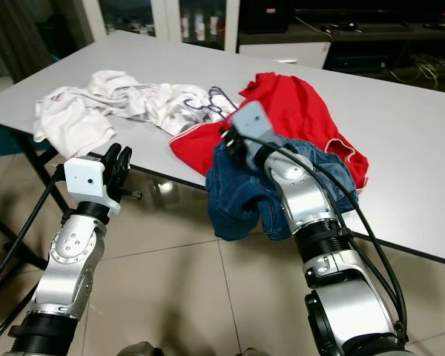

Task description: Hang hanger

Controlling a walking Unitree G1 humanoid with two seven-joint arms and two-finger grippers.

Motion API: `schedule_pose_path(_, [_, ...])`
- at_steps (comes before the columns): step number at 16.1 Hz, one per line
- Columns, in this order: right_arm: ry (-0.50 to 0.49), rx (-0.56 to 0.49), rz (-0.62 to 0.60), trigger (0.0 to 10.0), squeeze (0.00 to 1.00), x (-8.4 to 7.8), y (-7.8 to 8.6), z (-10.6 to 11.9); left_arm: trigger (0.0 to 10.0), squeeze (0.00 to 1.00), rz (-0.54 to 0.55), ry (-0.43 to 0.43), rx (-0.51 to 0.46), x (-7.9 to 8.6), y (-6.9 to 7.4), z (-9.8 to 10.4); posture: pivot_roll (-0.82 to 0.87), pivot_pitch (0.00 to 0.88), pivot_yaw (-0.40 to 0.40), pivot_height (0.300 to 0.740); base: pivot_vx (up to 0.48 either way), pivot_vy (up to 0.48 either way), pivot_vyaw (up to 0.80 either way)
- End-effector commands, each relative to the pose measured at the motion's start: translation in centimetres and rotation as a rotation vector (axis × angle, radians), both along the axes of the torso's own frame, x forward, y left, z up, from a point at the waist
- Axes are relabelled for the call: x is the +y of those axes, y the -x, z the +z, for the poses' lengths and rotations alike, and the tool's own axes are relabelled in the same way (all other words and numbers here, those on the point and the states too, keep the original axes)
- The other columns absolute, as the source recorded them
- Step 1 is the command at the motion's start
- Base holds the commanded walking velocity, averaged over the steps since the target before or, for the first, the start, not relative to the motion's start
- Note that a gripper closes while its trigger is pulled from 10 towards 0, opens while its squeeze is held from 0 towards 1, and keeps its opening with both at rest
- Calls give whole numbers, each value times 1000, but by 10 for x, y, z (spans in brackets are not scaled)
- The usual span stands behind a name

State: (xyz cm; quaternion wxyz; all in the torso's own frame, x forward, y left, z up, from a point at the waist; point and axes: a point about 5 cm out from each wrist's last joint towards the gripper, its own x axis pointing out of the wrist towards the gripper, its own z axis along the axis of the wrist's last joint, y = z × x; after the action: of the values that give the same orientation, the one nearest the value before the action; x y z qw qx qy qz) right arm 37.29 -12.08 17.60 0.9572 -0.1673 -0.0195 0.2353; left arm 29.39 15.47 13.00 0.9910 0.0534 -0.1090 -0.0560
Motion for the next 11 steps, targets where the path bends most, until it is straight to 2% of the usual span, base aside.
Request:
schedule_pose_path(1, [-24, -41, -46, 10000, 0, -4, -3, 9, 10000, 0, -7, -16, -21, -1, -2, 6, -65, 0, 19, 740, 0, 0, 0])
schedule_pose_path(3, [-61, -75, -117, 10000, 0, -11, -2, 14, 10000, 0, -25, -97, -40, 1, -3, 10, -65, 0, 19, 740, 0, 0, 0])
schedule_pose_path(4, [-94, -91, -138, 10000, 0, -18, 3, 15, 10000, 0, -52, -159, -62, 1, -4, 15, -65, 0, 19, 740, 0, 0, 0])
schedule_pose_path(5, [-130, -94, -145, 10000, 0, -22, 7, 15, 10000, 0, -66, -183, -73, 1, -4, 17, -69, 0, 26, 740, 0, 0, 0])
schedule_pose_path(8, [-235, -95, -118, 10000, 0, -29, 23, 15, 10000, 0, -94, -196, -84, 1, -5, 23, -75, 0, 36, 740, 0, 0, 0])
schedule_pose_path(10, [-312, -79, -76, 10000, 0, -32, 44, 14, 10000, 0, -151, -210, -78, -5, -5, 24, -103, 0, 54, 740, 0, 0, 0])
schedule_pose_path(11, [-315, -67, -61, 10000, 0, -32, 49, 12, 10000, 0, -165, -216, -76, -7, -5, 23, -103, 0, 54, 740, 0, 0, 0])
